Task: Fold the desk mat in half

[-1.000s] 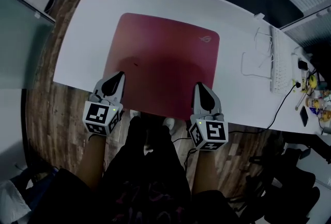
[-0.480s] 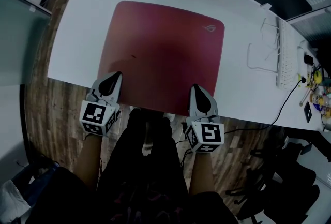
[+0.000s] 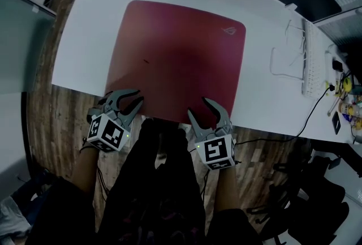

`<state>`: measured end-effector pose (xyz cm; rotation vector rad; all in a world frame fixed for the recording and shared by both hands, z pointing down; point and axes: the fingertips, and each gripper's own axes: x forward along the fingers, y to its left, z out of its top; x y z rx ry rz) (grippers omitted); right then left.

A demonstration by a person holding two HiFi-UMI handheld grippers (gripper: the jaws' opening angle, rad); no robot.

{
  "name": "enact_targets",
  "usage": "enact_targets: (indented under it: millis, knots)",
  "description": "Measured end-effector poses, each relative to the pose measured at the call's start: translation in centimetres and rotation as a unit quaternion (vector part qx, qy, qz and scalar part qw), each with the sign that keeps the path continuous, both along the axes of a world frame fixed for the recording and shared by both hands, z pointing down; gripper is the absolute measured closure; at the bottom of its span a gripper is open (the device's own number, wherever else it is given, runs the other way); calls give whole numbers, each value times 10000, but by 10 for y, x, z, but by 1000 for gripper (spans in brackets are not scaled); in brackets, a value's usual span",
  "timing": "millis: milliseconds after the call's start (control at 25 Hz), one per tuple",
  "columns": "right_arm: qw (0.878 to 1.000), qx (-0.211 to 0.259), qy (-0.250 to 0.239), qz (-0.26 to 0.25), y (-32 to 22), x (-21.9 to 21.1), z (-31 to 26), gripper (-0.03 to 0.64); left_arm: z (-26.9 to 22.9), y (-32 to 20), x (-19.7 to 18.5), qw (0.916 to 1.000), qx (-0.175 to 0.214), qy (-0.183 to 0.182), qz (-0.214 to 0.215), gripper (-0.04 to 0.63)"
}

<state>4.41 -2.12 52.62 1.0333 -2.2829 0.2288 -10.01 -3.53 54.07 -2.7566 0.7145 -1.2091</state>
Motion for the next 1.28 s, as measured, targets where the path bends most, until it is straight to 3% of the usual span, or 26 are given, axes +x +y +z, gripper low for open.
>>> enact_targets:
  millis: [240,440,560,720,840,1280]
  knots:
    - [9835,-201,1058,-1451,28,-23,25,262,15,29,7,9911,-404,-598,1120,330]
    - [9685,-168,1615,-1888,40,-28,42,209,27,44,7,9817,-319,-1030,1569,252]
    - [9603,-31,1985,-1958,41,-24,49,209,33,45,5,9770,-110,-1325,1664,249]
    - [9630,-29,1958,-1854,40,-23,53,229,40,45,4,9743,69,-1455,1716,253]
    - [9631,-48,1944,-1860,39,-23,54,255,41,44,7,9737,96,-1473,1738,298]
    - [9671,-251,1621,-1946,47,-28,48,355,37,57,5,9723,-306,-1340,1890,414]
